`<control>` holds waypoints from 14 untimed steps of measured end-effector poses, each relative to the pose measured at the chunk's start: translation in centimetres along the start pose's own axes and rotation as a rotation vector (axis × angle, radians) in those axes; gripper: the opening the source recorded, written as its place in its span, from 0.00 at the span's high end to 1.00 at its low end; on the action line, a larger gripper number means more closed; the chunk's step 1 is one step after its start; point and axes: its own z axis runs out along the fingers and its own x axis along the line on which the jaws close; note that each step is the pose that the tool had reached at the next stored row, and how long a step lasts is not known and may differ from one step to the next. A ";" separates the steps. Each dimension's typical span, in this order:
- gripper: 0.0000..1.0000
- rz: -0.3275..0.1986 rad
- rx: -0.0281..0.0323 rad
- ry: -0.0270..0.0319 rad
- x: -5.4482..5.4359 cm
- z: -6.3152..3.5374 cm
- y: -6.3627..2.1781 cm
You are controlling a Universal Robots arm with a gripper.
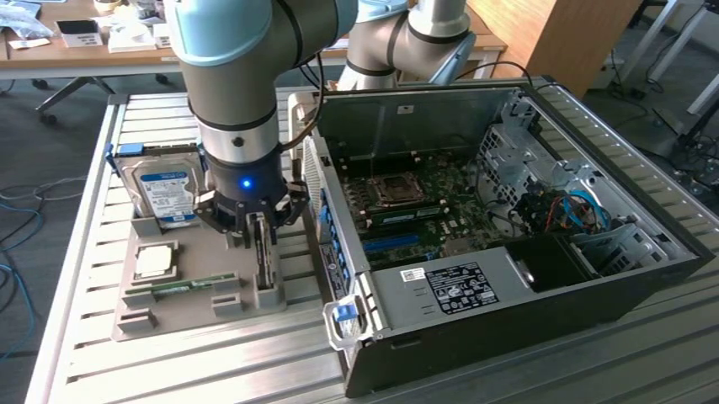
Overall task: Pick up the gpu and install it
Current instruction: 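Pick up the gpu and move the gpu toward the slot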
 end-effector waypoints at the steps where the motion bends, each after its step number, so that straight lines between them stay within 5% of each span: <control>1: 0.58 0.000 0.0002 0.0001 0.0 0.00 0.04; 14: 0.58 0.000 0.0001 0.0001 -0.1 0.03 0.17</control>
